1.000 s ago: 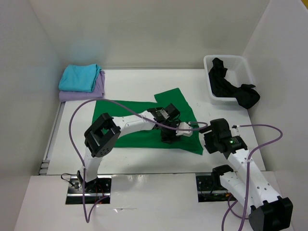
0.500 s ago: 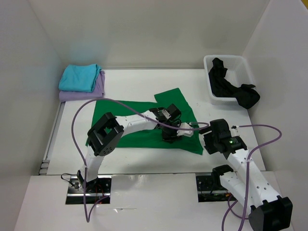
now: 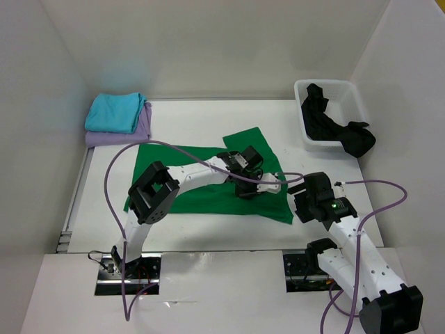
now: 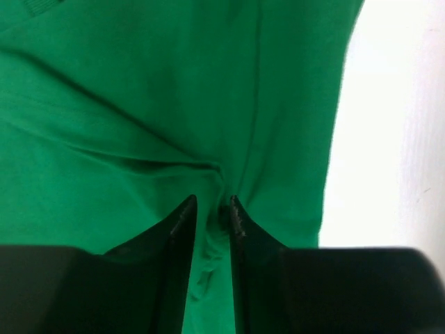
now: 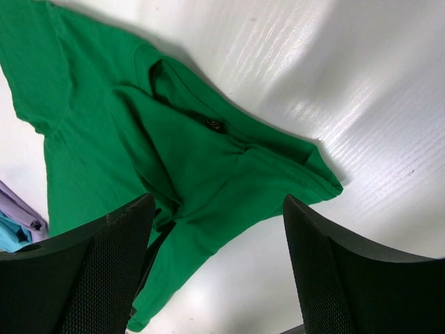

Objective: Fold and stack the t-shirts
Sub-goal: Fold the flattened tshirt in 1/3 of the way

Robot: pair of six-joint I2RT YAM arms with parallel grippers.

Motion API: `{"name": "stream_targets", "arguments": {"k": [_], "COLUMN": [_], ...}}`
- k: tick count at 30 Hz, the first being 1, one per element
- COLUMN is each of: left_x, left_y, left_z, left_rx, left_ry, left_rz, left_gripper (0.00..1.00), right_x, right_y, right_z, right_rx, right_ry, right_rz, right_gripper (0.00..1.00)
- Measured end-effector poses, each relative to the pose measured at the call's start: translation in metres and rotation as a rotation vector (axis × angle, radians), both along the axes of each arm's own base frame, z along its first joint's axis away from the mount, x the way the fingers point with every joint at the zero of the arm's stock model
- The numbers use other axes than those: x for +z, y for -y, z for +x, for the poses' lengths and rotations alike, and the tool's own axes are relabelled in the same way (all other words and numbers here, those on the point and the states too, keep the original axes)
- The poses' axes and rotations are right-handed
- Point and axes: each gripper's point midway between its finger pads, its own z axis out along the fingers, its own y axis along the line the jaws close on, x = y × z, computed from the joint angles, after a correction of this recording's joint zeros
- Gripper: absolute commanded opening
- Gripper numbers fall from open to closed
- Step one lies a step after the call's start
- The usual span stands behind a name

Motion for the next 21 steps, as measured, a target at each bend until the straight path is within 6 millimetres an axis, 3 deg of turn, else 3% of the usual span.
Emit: {"name": "stream_targets", "arguments": {"k": [2,5,8,14,18,19,20,21], "left_x": [0.002,0.001,0.000,0.001,0.003,0.003,0.004,0.004], "left_y": [-0.001,-0.005,-0.007,-0.014,-0.029,-0.033,-0.037,-0.040], "left_z": [0.004,0.005,0.007,0.020,0.053,0.060,0.068,0.074], "left_rx": [0.008,0.015,0.020,0.099,0.244,0.277,0.313,0.343], "left_ry": [0.002,-0.005,-0.003,-0.004,0.026,0.036,0.045,0.053], "left_rz": [-0.004,0.004,0.010,0.013,0.010,0.011,0.010,0.010], "left_gripper": [0.33,0.24,0.00,0.00,0.03,0.08,0.23,0.27], "right_x": [0.000,0.000,0.000,0.000,-0.004,-0.004,-0.004,-0.004], "right_y": [0.000,0.000,0.000,-0.001,-0.001,-0.002,-0.002,-0.002], "right_z": [0.000,0.000,0.000,0.000,-0.002,-0.002,-0.002,-0.002], "right_rx": [0.000,0.001,0.003,0.008,0.010,0.010,0.011,0.011], "right_ry": [0.000,0.000,0.000,-0.001,-0.010,-0.010,-0.008,-0.009], "right_rz": [0.000,0.000,-0.002,0.004,0.005,0.005,0.007,0.008], "right_gripper": [0.79,0.79,0.79,0.79,0.78,0.78,0.78,0.78]}}
